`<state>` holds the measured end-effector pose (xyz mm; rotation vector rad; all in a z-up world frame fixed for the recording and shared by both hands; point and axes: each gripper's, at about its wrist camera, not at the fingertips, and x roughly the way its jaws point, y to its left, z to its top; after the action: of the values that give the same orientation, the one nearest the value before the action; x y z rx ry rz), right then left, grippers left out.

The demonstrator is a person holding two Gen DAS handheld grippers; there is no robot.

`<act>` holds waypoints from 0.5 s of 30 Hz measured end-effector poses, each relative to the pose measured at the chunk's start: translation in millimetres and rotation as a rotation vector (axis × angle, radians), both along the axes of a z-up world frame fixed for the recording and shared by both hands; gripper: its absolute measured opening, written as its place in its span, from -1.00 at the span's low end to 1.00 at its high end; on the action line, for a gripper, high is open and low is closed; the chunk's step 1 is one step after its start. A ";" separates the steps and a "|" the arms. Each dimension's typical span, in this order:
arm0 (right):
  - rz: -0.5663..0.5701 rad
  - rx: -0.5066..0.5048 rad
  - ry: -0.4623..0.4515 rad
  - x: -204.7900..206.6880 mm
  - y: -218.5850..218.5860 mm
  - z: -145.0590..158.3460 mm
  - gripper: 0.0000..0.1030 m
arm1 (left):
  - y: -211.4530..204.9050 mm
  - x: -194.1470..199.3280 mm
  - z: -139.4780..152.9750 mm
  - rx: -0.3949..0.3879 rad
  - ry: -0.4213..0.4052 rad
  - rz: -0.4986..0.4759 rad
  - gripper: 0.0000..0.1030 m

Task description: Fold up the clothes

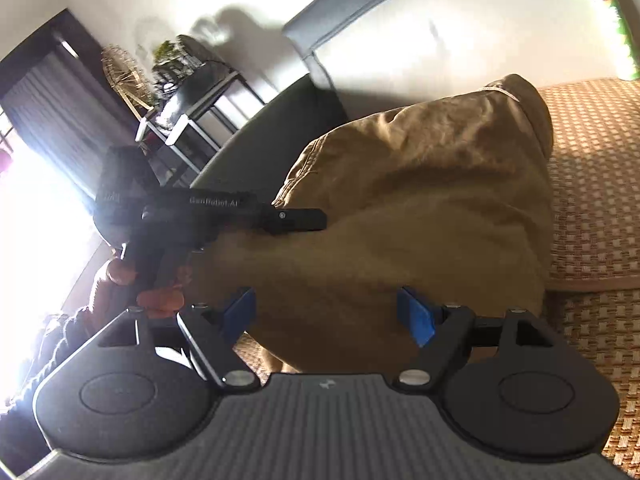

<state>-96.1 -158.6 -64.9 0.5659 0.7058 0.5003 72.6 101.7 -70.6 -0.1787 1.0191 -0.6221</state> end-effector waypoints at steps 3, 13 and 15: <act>0.016 -0.045 -0.022 0.9 10.1 5.1 0.60 | 30.9 -5.3 -25.5 -0.065 0.011 0.002 -0.64; 0.174 -0.223 0.032 30.4 86.2 -18.5 0.01 | 78.9 6.0 -94.7 -0.164 0.090 0.023 -0.54; 0.197 -0.301 0.054 33.8 104.9 -32.4 0.02 | 79.5 6.7 -101.4 -0.151 0.088 0.018 -0.48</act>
<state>-62.2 -53.7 -97.2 0.2298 0.8756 0.5505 79.4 181.3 -172.0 -0.3498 1.0549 -0.6799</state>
